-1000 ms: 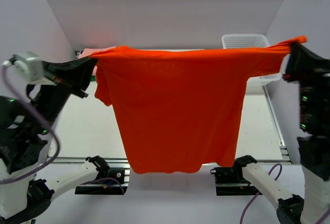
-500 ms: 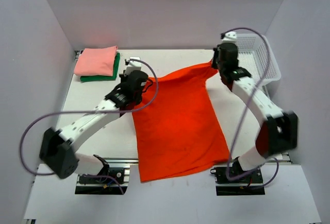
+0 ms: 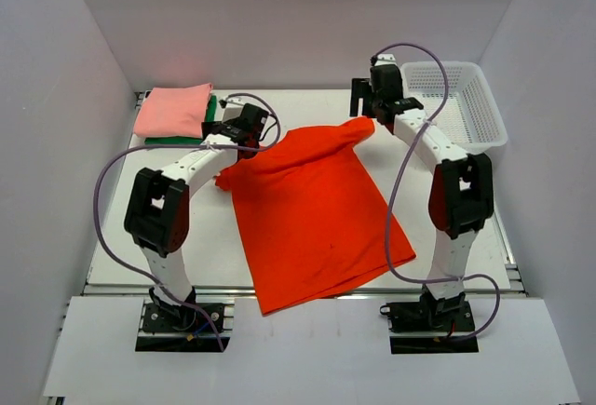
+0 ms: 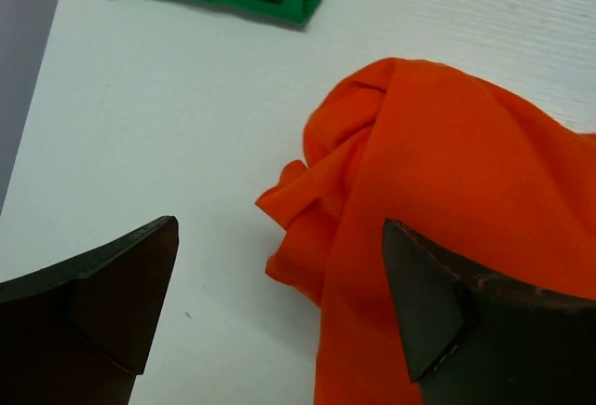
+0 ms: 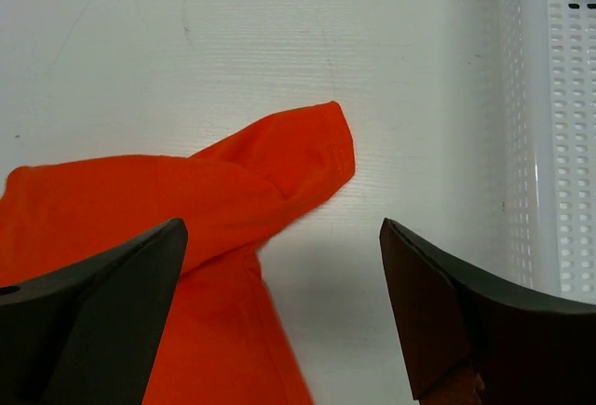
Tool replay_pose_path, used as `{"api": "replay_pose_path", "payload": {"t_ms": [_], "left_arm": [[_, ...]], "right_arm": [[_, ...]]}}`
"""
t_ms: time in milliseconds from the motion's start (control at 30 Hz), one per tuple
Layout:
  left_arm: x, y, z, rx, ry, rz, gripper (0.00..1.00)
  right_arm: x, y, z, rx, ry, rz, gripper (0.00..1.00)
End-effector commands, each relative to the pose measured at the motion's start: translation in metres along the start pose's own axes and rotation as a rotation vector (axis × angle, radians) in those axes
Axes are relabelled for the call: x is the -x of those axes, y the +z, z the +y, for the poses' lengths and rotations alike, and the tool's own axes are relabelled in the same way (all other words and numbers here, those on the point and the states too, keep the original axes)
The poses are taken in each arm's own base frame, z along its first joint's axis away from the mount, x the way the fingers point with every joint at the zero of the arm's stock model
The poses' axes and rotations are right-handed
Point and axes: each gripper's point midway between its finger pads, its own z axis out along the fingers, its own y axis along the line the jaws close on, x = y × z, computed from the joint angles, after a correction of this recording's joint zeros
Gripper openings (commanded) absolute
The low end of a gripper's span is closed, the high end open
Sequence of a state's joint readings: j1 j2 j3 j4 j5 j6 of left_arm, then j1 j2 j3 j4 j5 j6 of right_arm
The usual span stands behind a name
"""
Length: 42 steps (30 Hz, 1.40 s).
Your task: Fold and stack the t-shirts
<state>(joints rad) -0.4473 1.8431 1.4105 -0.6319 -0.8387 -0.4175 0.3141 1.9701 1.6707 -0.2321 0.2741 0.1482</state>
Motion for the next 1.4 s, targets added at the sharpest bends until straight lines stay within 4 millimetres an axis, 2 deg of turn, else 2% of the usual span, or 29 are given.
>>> {"api": "replay_pose_path", "payload": {"t_ms": [0,33,100,133,167,200,233,267,300,333,367,433,467,500,567,600,833,933,967,1033,1067,1100,1133,1167,1200,1267,1300,1333,1367], "left_arm": [[0.038,-0.032,-0.004,-0.165,-0.052,-0.067,1.0],[0.04,-0.033,-0.009,-0.201,-0.061,-0.086,1.0],[0.046,-0.045,-0.022,-0.329,-0.03,-0.114,1.0],[0.043,-0.049,-0.04,-0.433,-0.019,-0.129,1.0],[0.043,-0.056,-0.049,-0.489,0.001,-0.144,1.0],[0.036,-0.056,-0.056,-0.526,0.034,-0.143,1.0],[0.033,-0.064,-0.07,-0.604,0.053,-0.145,1.0],[0.039,-0.068,-0.076,-0.639,0.04,-0.165,1.0],[0.035,-0.073,-0.085,-0.7,0.056,-0.16,1.0],[0.03,-0.072,-0.092,-0.726,0.072,-0.152,1.0],[0.023,-0.067,-0.101,-0.74,0.084,-0.133,1.0],[0.02,-0.063,-0.112,-0.762,0.095,-0.115,1.0],[0.016,-0.059,-0.116,-0.758,0.096,-0.094,1.0],[0.005,-0.05,-0.124,-0.758,0.119,-0.055,1.0],[-0.008,-0.041,-0.131,-0.746,0.114,0.002,1.0],[-0.019,-0.034,-0.131,-0.721,0.12,0.039,1.0],[-0.085,-0.025,-0.126,-0.705,0.073,0.18,1.0],[-0.109,-0.036,-0.117,-0.717,0.028,0.228,1.0],[-0.129,-0.039,-0.111,-0.721,0.018,0.272,1.0],[-0.136,-0.051,-0.106,-0.761,-0.011,0.285,1.0],[-0.156,-0.06,-0.104,-0.782,-0.016,0.338,1.0],[-0.164,-0.066,-0.101,-0.803,-0.02,0.362,1.0],[-0.171,-0.076,-0.099,-0.848,-0.022,0.355,1.0],[-0.177,-0.093,-0.105,-0.957,-0.002,0.373,1.0],[-0.179,-0.107,-0.11,-1.037,0.027,0.365,1.0],[-0.182,-0.131,-0.113,-1.126,0.063,0.387,1.0],[-0.183,-0.142,-0.114,-1.157,0.103,0.375,1.0],[-0.177,-0.149,-0.115,-1.167,0.109,0.366,1.0],[-0.178,-0.151,-0.11,-1.146,0.132,0.366,1.0]], "right_arm": [[0.039,-0.058,0.006,0.064,0.037,-0.079,0.9],[0.011,-0.059,0.003,0.058,0.064,-0.013,0.9],[0.0,-0.083,0.012,0.117,0.097,0.022,0.9],[-0.031,-0.1,0.01,0.136,0.103,0.068,0.9],[-0.07,-0.106,0.024,0.205,0.14,0.155,0.9],[-0.106,-0.111,0.023,0.215,0.147,0.224,0.9],[-0.128,-0.132,0.022,0.238,0.164,0.242,0.9],[-0.137,-0.142,0.038,0.309,0.183,0.252,0.9],[-0.17,-0.15,0.041,0.335,0.193,0.32,0.9],[-0.173,-0.165,0.049,0.382,0.19,0.315,0.9],[-0.199,-0.176,0.05,0.389,0.194,0.366,0.9],[-0.23,-0.193,0.049,0.398,0.191,0.435,0.9],[-0.234,-0.2,0.05,0.401,0.188,0.438,0.9],[-0.259,-0.207,0.044,0.378,0.197,0.492,0.9],[-0.264,-0.214,0.045,0.387,0.219,0.485,0.9],[-0.279,-0.214,0.044,0.385,0.235,0.505,0.9],[-0.295,-0.186,0.027,0.227,0.241,0.572,0.9],[-0.289,-0.162,0.021,0.157,0.237,0.611,0.9],[-0.277,-0.154,0.022,0.157,0.246,0.592,0.9],[-0.274,-0.134,0.018,0.129,0.259,0.623,0.9],[-0.258,-0.124,0.02,0.137,0.257,0.601,0.9],[-0.274,-0.111,0.016,0.102,0.246,0.659,0.9],[-0.228,-0.09,0.017,0.113,0.264,0.58,0.9],[-0.223,-0.082,0.015,0.111,0.256,0.58,0.9],[-0.244,-0.067,0.007,0.074,0.254,0.653,0.9],[-0.197,-0.037,-0.003,0.046,0.266,0.56,0.9],[-0.217,-0.021,-0.01,0.013,0.266,0.621,0.9],[-0.211,-0.012,-0.012,0.015,0.264,0.611,0.9],[-0.165,0.005,-0.015,0.034,0.247,0.52,0.9]]}}
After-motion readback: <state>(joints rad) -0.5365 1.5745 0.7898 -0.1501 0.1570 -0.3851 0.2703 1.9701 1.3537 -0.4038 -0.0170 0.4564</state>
